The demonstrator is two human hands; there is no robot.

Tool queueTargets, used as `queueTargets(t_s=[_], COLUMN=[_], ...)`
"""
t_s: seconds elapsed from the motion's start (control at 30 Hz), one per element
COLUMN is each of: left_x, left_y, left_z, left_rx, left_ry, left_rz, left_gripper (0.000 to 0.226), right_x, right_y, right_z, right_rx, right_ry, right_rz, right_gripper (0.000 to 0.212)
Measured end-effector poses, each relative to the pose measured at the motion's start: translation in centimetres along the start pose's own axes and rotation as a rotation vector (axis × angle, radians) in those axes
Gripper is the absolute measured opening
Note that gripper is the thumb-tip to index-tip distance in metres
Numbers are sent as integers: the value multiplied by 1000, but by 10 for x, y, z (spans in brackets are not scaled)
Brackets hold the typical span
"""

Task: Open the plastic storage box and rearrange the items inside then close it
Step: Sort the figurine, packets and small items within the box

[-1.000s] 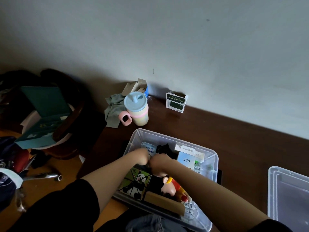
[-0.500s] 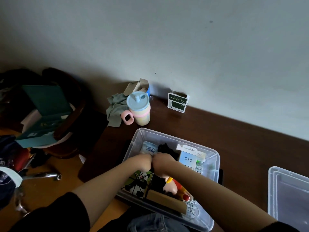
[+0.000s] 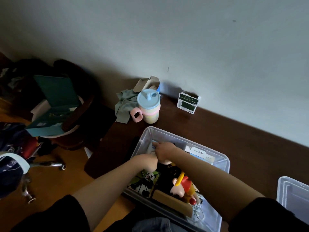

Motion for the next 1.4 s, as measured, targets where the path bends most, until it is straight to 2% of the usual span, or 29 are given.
queueTargets(t_s=[0.1,0.2,0.3,0.4,0.47,0.57,0.6,0.7,0.73,0.8,0.87,1.0,1.2,1.3,1.4], left_x=[-6,-12,-14,-22,-32,-46,-49,-49,-49,-47,-45,-50,-53,-54,-53], left_y=[2,-2,-4,-9,-17,-40,-49,-74,-80,-90,-95,-105,-110,-107,-103], left_z=[-6,-5,-3,11,29,48,47,17,8,-5,-12,-19,-16,-7,5], left_rx=[-3,30,29,20,13,-97,-136,-267,-253,-124,77,328,490,449,386], left_ry=[67,102,71,-74,-224,-412,-395,-108,-42,-11,-69,-147,-150,-90,-83], left_rz=[11,41,36,0,-52,-182,-217,-259,-268,-288,-274,-264,-259,-297,-353], left_gripper=[40,40,34,19,24,30,33,50,53,54,61,53,62,66,54], right_x=[4,3,-12,-46,-76,-121,-135,-167,-174,-186,-197,-209,-204,-191,-180], right_y=[6,4,-4,-16,-31,-51,-55,-62,-62,-58,-50,-37,-22,-18,-17], right_z=[1,7,28,45,45,28,21,-6,-14,-30,-43,-54,-60,-63,-70], right_rx=[-73,-11,137,338,511,742,789,903,933,983,936,694,435,289,216], right_ry=[52,63,-95,-311,-408,-462,-461,-425,-396,-331,-257,-157,-55,20,74], right_rz=[42,2,-64,-145,-243,-360,-399,-516,-540,-556,-555,-551,-598,-606,-611], right_gripper=[42,40,34,28,22,19,23,27,27,26,27,21,17,20,21])
Point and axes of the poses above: each hand's wrist, its own x-axis towards the middle knuckle, its own z-axis out of the back of the hand, y = z × x, the point moved 9 cm from there along x, towards the middle knuckle, and after that the axes turned 10 degrees about -x, right-handed, at the moved point
